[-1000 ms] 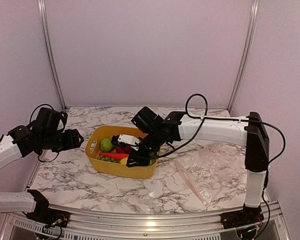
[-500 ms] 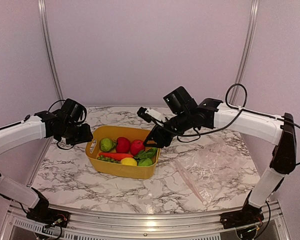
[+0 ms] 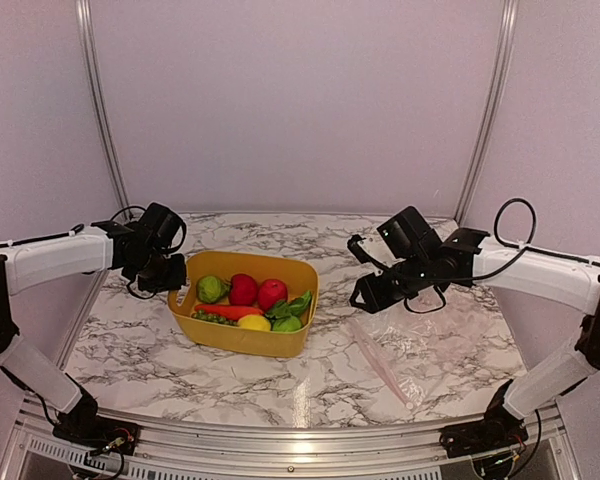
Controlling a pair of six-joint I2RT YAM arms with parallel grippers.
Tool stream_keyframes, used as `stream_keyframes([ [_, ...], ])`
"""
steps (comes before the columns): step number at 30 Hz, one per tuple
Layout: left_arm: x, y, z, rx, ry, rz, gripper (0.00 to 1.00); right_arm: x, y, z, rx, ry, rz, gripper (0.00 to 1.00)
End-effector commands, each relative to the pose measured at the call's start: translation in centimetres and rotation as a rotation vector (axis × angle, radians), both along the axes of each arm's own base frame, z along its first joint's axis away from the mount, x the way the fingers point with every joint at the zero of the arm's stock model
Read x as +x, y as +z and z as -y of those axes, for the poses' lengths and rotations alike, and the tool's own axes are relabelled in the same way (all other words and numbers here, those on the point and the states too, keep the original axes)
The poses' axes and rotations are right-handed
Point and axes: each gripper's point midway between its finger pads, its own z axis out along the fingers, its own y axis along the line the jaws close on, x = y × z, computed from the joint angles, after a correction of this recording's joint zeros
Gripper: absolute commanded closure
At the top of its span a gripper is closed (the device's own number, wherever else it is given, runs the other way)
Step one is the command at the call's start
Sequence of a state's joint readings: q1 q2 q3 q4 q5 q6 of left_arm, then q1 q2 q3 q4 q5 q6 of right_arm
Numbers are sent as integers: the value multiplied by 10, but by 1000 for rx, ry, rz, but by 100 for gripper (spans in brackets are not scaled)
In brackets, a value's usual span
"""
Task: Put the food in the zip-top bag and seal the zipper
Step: Adjust the bin at the corner of the board.
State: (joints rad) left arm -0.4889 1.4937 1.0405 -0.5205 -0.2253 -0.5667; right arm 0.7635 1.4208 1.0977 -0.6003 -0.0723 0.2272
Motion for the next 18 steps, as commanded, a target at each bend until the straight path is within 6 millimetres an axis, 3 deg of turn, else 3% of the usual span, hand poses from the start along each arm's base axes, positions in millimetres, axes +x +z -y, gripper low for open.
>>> stream_keyframes([
  [1,0,7,-43,76,61,19,81,-5,-13,18,-32,-106,-59,63],
  [4,0,7,-80,92,124,20,82,-14,-28,27,-68,-128,-106,63],
  [7,0,8,-101,116,140,21,79,-24,-40,36,-102,-142,-135,64],
  [13,13,24,-95,67,148,52,41,-41,-63,42,-251,-131,-129,61],
  [18,21,63,-93,58,209,159,34,-52,-82,45,-405,-151,-132,60],
])
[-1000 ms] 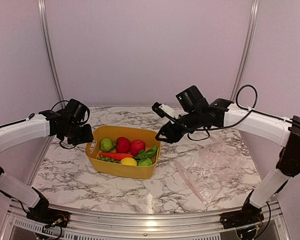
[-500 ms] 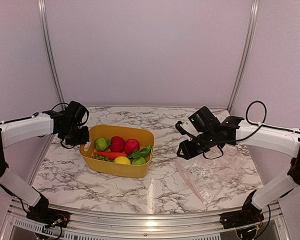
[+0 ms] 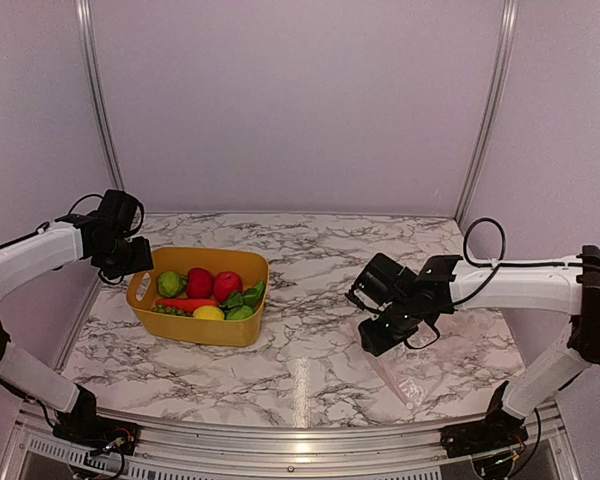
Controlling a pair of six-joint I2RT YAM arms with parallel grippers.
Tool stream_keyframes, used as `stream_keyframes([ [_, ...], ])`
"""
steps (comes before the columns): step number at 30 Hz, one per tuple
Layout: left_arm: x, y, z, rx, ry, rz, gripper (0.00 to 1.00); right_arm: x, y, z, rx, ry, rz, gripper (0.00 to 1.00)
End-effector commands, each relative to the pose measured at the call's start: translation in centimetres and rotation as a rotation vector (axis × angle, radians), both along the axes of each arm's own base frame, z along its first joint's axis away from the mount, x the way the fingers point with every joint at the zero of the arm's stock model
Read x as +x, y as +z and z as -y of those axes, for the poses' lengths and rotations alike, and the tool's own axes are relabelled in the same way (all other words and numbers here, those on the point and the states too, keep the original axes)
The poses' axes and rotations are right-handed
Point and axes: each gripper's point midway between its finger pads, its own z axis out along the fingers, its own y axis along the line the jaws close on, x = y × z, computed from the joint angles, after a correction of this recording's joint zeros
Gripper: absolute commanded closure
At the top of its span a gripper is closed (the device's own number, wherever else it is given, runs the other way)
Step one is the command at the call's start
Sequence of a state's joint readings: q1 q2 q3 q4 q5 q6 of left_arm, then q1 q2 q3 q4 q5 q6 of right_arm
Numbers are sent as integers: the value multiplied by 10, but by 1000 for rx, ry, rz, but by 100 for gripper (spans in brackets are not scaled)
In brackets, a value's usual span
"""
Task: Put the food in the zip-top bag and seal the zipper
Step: Adjust the bin at the corner of the board, then pick up the zipper food storage bag from the corner of the board.
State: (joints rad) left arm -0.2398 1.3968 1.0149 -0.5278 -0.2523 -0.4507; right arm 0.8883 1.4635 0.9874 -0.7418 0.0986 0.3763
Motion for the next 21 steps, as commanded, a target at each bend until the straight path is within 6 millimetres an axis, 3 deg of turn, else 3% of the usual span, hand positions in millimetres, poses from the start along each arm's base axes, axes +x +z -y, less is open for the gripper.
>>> stream_keyframes([
  [1,7,46,3,8,40,114,34,-2,-14,14,-163,-64,7,60],
  [11,7,88,52,-65,-51,246,35,-3,-37,32,-262,-146,-12,67],
  [21,6,105,70,-121,-87,295,36,1,-53,27,-295,-137,-25,65],
])
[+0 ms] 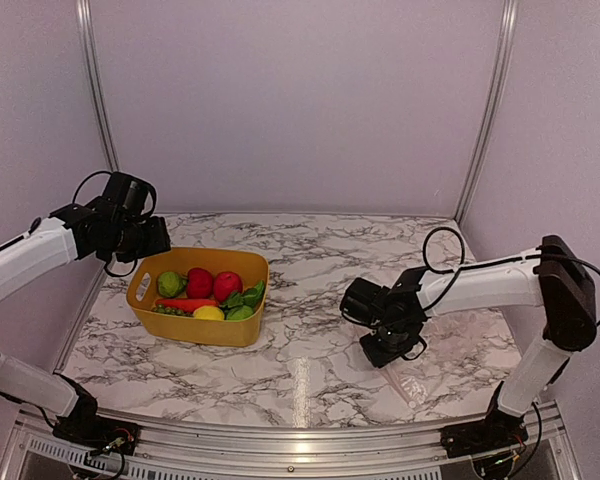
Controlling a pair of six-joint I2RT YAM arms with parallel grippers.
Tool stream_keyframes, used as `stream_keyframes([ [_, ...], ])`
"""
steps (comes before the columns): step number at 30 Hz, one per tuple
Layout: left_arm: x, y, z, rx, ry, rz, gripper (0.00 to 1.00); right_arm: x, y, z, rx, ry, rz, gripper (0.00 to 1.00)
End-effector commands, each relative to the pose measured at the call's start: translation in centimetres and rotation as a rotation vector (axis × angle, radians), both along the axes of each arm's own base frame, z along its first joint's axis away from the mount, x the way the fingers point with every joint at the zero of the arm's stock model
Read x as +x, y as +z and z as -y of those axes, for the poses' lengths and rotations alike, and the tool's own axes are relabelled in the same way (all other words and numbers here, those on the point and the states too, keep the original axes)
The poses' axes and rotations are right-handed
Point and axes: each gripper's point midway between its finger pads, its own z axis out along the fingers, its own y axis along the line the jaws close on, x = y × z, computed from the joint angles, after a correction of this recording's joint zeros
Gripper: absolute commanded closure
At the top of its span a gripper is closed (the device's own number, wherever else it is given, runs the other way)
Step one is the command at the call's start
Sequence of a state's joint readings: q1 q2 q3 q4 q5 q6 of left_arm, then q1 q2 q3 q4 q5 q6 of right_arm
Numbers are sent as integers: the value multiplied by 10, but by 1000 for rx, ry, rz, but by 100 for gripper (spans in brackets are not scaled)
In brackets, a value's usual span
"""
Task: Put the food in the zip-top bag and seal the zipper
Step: Pick up the zipper food storage bag from the corner of the board, then open the zipper food storage bag at the center of the board.
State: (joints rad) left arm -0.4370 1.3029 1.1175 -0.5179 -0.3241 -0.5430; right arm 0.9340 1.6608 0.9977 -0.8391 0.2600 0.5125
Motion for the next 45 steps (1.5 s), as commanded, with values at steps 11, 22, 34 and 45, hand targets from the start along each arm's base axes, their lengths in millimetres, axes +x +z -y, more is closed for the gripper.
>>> stream_keyframes([
  [11,-3,34,39,-135,-118,106,37,34,33,-1,-52,-32,161,100],
  [22,-23,57,157,-299,-428,181,36,90,146,-101,253,99,317,100],
  [34,-51,73,272,-491,-724,218,30,103,186,-165,460,213,336,100],
  [45,-22,29,277,-461,-515,116,38,108,210,-187,578,204,359,100],
])
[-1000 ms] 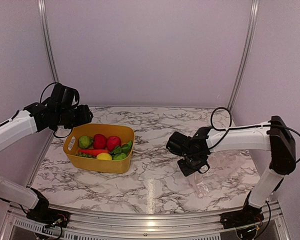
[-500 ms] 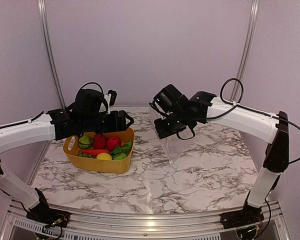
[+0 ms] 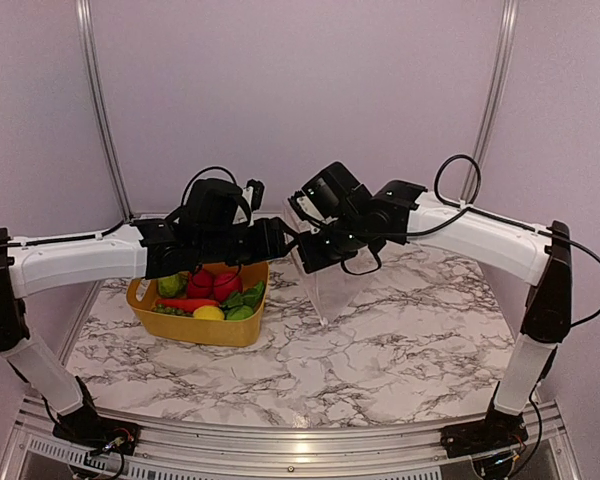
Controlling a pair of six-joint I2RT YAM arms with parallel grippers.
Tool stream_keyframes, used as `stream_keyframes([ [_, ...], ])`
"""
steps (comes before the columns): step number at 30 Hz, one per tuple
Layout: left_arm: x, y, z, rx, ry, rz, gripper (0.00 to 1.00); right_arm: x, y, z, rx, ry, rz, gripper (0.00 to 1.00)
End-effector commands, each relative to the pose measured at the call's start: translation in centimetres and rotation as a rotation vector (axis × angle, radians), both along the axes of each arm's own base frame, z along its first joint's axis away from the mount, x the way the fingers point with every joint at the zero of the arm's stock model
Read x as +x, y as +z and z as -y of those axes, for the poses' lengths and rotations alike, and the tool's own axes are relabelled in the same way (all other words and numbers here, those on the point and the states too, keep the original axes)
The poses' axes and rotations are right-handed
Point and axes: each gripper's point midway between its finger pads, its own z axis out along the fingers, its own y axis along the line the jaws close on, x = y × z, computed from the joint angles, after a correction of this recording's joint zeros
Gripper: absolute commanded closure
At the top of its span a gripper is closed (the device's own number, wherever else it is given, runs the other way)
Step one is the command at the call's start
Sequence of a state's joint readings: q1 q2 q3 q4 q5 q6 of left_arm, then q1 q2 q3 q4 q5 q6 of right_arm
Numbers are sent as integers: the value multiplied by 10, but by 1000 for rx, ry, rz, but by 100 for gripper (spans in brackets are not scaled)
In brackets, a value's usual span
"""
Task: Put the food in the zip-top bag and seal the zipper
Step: Open the zipper food storage bag at the center of the board.
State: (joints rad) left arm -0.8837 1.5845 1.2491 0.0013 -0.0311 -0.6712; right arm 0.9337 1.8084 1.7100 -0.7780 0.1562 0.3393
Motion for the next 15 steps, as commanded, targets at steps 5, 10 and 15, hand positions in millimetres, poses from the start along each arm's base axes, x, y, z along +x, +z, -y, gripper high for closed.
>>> stream_keyframes([
  [5,22,-27,0,33,142,-85,46,5,31,-16,101,-6,29,100],
  [10,26,-44,-7,96,189,-120,61,5,37,-5,74,-40,29,100],
  [15,29,-49,-14,132,230,-125,87,12,45,32,-68,-175,62,100],
])
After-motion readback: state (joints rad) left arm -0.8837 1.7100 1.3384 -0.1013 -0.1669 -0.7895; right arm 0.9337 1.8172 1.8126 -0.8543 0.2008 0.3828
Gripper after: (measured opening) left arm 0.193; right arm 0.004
